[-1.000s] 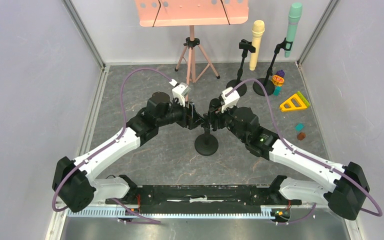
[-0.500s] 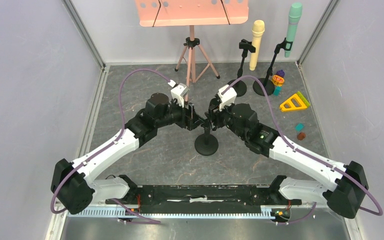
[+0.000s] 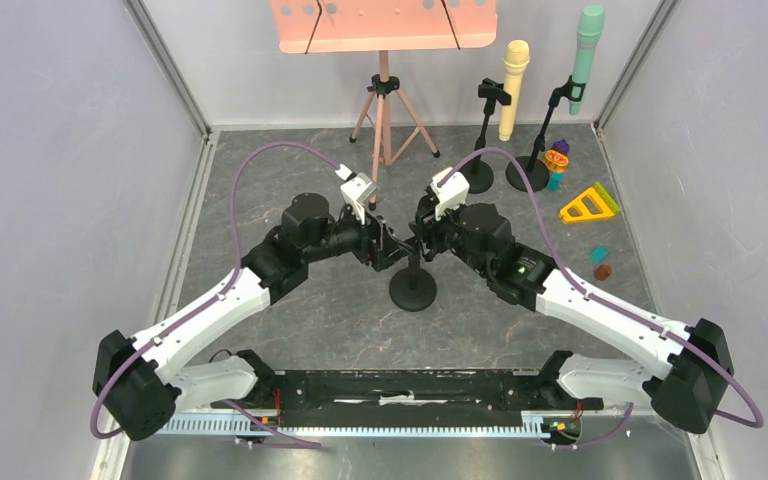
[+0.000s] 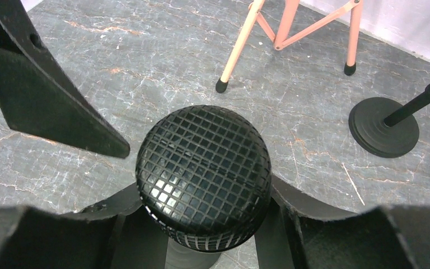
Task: Remove the microphone from the stand
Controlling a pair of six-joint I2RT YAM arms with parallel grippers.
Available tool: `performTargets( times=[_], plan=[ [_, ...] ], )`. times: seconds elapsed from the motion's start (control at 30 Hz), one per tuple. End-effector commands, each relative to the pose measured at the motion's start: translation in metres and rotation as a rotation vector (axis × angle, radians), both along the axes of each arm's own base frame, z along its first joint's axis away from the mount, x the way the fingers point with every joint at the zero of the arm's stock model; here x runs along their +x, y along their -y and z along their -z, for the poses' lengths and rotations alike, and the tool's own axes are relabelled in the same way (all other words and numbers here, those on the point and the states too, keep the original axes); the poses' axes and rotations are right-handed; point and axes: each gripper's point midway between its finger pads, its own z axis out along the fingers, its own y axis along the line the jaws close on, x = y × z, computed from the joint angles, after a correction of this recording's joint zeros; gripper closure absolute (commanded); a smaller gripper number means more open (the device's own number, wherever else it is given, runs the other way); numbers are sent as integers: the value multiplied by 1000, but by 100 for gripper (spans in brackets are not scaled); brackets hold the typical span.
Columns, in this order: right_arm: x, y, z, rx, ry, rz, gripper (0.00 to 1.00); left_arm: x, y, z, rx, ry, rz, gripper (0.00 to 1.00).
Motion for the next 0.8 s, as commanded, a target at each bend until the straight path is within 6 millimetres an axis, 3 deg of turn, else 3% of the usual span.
performTargets(
  times=[0.0,0.07,0.33,0.5,0.63,0.77],
  plan=[
    [5,-2,-20,18,41,8,69,-3,6,1,29,122,32,20],
    [3,-5,-19,19,36,-7,75,-4,11,6,56,150,27,20],
    [-1,-8,-17,42,17,-26,74,-1,29,20,134,242,-2,19],
    [-4,-10,-19,55,14,-42,74,2,28,30,182,252,-19,31],
    [-5,-10,-22,60,18,-43,75,2,24,37,207,245,-25,47],
    [-5,-8,-17,46,15,-41,71,0,24,43,218,232,-19,48]
  ],
)
